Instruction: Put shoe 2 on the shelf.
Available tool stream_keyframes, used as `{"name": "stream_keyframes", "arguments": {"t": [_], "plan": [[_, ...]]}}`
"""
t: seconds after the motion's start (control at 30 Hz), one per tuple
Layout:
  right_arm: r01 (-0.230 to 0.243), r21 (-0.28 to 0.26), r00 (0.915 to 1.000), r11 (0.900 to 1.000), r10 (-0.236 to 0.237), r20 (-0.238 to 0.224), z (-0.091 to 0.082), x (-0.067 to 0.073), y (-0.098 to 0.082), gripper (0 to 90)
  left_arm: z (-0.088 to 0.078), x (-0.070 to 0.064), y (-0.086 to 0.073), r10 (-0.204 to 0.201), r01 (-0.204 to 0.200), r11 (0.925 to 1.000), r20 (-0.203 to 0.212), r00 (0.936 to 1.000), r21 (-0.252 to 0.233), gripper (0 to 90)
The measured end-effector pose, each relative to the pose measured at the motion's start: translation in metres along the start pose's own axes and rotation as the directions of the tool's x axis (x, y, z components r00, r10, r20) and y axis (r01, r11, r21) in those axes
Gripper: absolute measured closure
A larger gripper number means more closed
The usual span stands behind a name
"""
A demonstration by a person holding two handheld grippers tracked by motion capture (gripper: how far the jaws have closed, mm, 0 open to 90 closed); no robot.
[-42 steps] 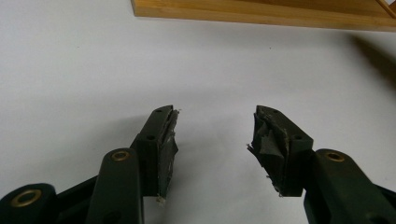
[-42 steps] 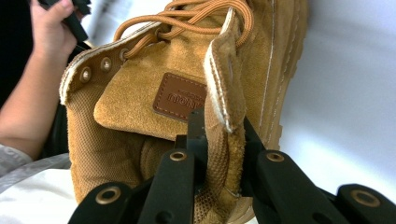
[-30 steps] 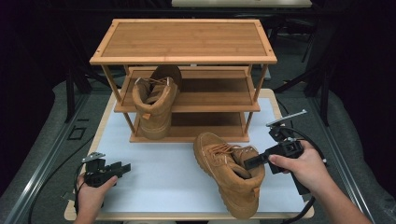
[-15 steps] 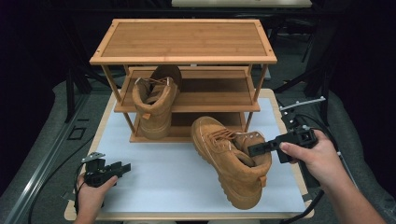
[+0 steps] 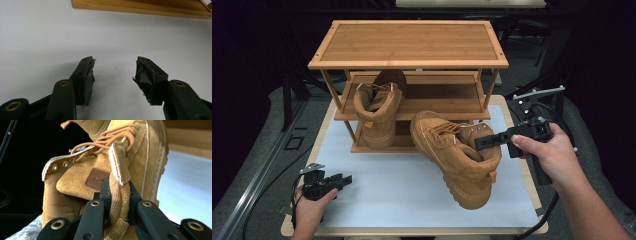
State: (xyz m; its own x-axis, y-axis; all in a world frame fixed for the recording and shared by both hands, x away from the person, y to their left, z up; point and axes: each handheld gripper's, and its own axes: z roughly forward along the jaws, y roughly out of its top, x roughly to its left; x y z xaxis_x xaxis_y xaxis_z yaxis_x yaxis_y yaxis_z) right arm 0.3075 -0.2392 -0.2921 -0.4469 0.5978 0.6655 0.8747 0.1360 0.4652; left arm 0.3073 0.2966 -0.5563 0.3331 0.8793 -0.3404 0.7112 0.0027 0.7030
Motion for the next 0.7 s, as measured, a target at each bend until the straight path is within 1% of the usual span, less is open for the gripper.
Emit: {"name": "stream_keyframes", "arguments": {"t": [0.03,0.1,0.2,0.23,0.27,0.3,0.37,0.43,0.53,0.57,0.6,0.63,0.67,0.7], "plan": [[0.0,-0.007,1.0,1.0,0.001,0.007,0.0,0.001,0.002,81.1,0.0,0.0,0.0,0.001,-0.001,1.0,0.001,1.0,0.002,47.9],[0.005,-0.016,1.0,1.0,-0.005,0.003,-0.001,0.002,0.006,81.0,0.001,-0.001,0.0,0.007,-0.007,1.0,0.0,1.0,0.006,48.0],[0.004,-0.048,1.0,0.999,-0.004,0.0,-0.002,0.003,0.013,81.0,0.001,-0.001,0.0,0.008,-0.008,1.0,0.0,1.0,0.002,47.9],[-0.001,-0.06,1.0,0.998,0.001,-0.004,-0.002,0.002,0.016,81.0,0.001,-0.001,0.0,0.009,-0.009,1.0,0.0,1.0,0.002,47.9],[-0.006,-0.074,1.0,0.997,0.006,0.003,-0.002,0.001,0.018,81.1,0.001,0.0,0.0,0.008,-0.008,1.0,0.0,1.0,0.003,48.0],[-0.006,-0.074,1.0,0.997,0.006,0.003,-0.002,0.001,0.018,81.1,0.001,0.0,0.0,0.008,-0.008,1.0,0.0,1.0,0.003,47.9],[-0.019,-0.1,0.9998,0.995,0.018,-0.011,0.0,-0.003,0.024,81.1,0.001,0.0,0.0,0.006,-0.006,1.0,0.002,1.0,0.007,48.0],[-0.03,-0.131,0.9995,0.991,0.029,-0.008,0.003,-0.005,0.028,81.2,0.002,0.0,0.0,0.008,-0.008,0.9999,0.002,1.0,0.008,47.9],[-0.031,-0.173,0.9993,0.984,0.034,0.016,0.011,-0.006,0.034,81.2,0.002,-0.001,0.0,0.009,-0.009,0.9999,0.004,0.9999,0.004,48.0],[-0.031,-0.173,0.9993,0.984,0.034,0.016,0.011,-0.006,0.034,81.2,0.002,-0.001,0.0,0.009,-0.009,0.9999,0.004,0.9999,0.004,47.9],[-0.033,-0.184,0.9991,0.982,0.037,0.019,0.014,-0.006,0.035,81.1,0.001,0.0,0.0,0.01,-0.01,0.9999,0.004,0.9999,0.005,47.9],[-0.032,-0.218,0.9985,0.975,0.041,0.035,0.02,-0.007,0.038,81.2,0.001,0.001,0.0,0.007,-0.007,1.0,0.001,1.0,0.004,48.0],[-0.032,-0.218,0.9985,0.975,0.041,0.035,0.02,-0.007,0.038,81.2,0.001,0.001,0.0,0.007,-0.007,1.0,0.001,1.0,0.004,48.0],[-0.042,-0.244,0.9981,0.969,0.052,0.034,0.025,-0.008,0.041,81.1,0.001,0.001,0.0,0.004,-0.004,1.0,0.002,1.0,0.001,48.0]]}}
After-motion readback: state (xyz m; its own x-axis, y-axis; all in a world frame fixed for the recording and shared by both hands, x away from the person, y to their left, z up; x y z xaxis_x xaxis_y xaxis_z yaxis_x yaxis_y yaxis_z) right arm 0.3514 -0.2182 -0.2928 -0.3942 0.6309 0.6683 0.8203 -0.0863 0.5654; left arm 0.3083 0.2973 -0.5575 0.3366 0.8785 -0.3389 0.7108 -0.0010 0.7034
